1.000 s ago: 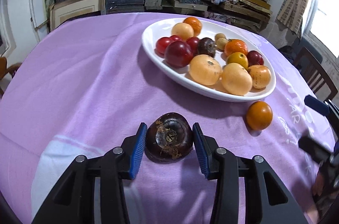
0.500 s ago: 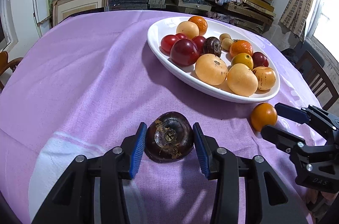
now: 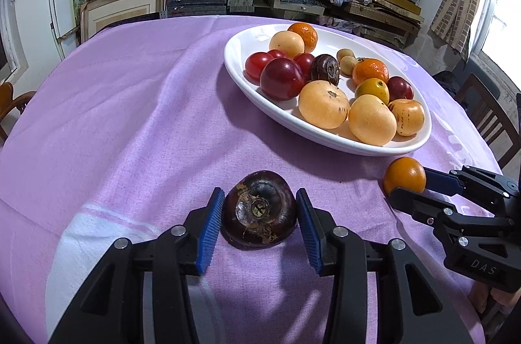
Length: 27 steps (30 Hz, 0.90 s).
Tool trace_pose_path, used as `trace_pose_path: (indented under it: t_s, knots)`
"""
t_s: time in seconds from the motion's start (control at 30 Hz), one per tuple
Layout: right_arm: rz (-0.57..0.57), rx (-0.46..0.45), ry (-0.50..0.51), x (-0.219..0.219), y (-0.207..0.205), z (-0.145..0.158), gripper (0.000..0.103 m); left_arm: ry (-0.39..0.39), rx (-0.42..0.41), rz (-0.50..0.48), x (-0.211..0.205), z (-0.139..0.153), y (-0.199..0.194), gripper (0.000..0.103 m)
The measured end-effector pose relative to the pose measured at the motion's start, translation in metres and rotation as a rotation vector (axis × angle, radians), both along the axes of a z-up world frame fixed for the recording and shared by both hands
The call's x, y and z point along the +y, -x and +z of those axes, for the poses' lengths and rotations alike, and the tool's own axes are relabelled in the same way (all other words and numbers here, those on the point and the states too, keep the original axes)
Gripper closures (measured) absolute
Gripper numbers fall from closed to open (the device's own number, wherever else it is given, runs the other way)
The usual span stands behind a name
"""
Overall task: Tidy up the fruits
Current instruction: 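Grasp the last dark brown fruit with the left gripper while the right grasps the orange tomato, then lower both fruits into the white dish and open both grippers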
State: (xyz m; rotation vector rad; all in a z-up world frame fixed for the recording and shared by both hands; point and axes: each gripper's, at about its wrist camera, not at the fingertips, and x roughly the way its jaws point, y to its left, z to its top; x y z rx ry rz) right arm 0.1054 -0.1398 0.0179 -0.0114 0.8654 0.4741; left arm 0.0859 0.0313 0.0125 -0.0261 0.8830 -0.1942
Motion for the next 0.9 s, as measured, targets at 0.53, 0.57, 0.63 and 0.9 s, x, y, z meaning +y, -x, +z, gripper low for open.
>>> trace_pose_path:
  t_s: [0.53, 0.57, 0.63, 0.9]
  knots:
    - [-0.046, -0.135, -0.059, -0.039, 0.015, 0.072, 0.064, 0.047, -0.097, -0.072, -0.027, 0.064, -0.017, 0.058]
    - [-0.070, -0.147, -0.067, -0.043, 0.003, 0.085, 0.064, 0.050, -0.093, -0.074, -0.031, 0.069, -0.026, 0.058]
    - [-0.110, -0.147, -0.092, -0.049, -0.022, 0.100, 0.064, 0.052, -0.086, -0.070, -0.039, 0.074, -0.044, 0.059]
    - [-0.175, -0.023, -0.113, -0.030, -0.128, 0.095, 0.064, -0.013, -0.054, -0.149, -0.088, 0.051, -0.075, 0.059]
